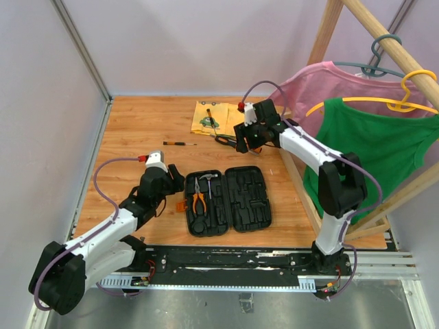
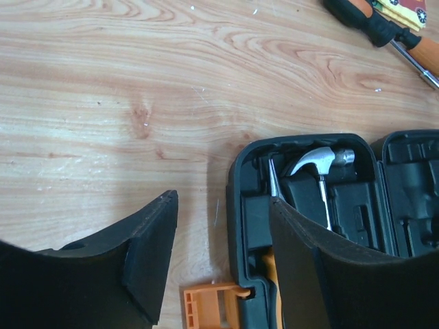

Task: Sort the tools into containers
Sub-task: Pick up the screwdriver from the center of the board, then place the screwdriver in the storage box, then pick up the screwdriver from the storage box.

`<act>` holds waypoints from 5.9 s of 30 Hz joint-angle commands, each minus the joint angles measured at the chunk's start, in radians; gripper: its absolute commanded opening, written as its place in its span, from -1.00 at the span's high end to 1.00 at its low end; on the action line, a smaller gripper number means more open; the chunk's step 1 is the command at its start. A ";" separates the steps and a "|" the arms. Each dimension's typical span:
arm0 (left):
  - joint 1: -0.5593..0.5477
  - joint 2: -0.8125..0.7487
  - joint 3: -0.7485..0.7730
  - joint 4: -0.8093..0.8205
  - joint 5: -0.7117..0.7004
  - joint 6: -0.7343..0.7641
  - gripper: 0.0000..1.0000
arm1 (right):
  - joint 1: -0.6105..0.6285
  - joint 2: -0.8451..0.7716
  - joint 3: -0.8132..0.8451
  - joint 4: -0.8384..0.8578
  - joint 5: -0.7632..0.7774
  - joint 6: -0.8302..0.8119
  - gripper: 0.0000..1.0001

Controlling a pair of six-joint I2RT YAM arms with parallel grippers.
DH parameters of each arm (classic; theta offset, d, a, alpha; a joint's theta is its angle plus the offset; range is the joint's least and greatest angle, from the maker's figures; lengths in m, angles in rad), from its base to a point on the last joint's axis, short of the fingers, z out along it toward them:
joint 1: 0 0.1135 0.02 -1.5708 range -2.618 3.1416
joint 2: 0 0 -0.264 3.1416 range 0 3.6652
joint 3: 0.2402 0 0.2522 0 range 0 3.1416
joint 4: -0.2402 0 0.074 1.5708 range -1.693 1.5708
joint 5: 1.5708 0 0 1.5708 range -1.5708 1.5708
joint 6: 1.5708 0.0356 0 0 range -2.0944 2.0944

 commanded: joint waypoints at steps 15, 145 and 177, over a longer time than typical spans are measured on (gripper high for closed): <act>0.006 -0.119 -0.107 0.209 0.063 0.057 -0.24 | 0.019 0.404 0.468 -0.143 -0.089 -0.278 -0.15; 0.006 0.106 -0.044 0.242 0.137 0.052 -0.23 | 0.359 -0.475 -0.525 -0.166 -0.306 -1.297 0.91; 0.006 0.116 -0.033 0.227 0.125 0.049 -0.23 | 0.408 -0.337 -0.463 -0.210 -0.246 -1.308 0.05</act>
